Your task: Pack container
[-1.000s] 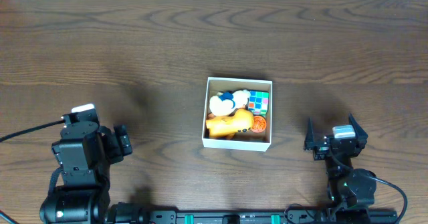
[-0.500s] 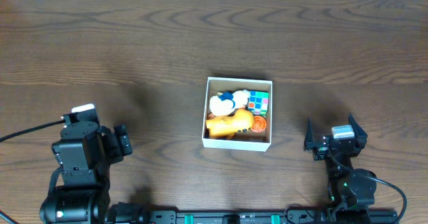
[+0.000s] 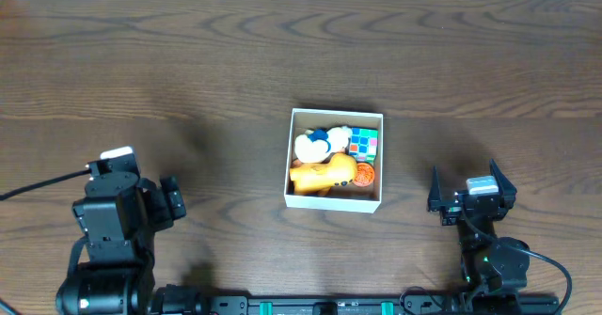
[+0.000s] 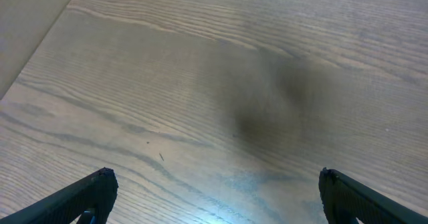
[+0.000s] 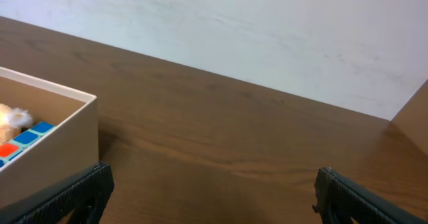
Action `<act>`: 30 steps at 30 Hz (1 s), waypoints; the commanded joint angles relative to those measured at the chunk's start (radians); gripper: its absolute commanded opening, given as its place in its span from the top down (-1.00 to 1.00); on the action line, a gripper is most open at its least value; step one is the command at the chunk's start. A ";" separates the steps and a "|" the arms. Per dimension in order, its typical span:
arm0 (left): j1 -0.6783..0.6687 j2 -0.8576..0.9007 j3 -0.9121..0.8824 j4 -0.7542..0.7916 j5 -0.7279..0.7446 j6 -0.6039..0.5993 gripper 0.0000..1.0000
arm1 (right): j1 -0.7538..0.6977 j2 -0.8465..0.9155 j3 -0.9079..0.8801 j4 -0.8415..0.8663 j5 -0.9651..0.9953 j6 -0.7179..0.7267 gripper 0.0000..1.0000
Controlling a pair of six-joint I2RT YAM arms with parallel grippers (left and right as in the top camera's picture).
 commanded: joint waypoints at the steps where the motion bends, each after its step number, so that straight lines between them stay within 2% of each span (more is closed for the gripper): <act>1: 0.000 -0.081 -0.004 -0.045 -0.024 0.021 -0.96 | 0.009 -0.006 -0.001 -0.005 -0.011 -0.014 -0.99; 8: 0.000 -0.391 -0.107 -0.043 0.037 0.019 -0.96 | 0.009 -0.006 -0.001 -0.005 -0.011 -0.014 -0.99; 15: 0.000 -0.603 -0.394 0.220 0.048 0.021 -0.96 | 0.009 -0.006 -0.001 -0.005 -0.011 -0.013 -0.99; 24: 0.000 -0.634 -0.753 0.703 0.109 0.031 -0.96 | 0.009 -0.006 -0.001 -0.005 -0.011 -0.013 -0.99; 28: 0.000 -0.634 -0.841 0.785 0.177 0.032 -0.96 | 0.009 -0.006 -0.001 -0.005 -0.011 -0.013 -0.98; 30: 0.000 -0.634 -0.842 0.793 0.224 0.082 -0.96 | 0.009 -0.006 -0.001 -0.005 -0.011 -0.013 -0.98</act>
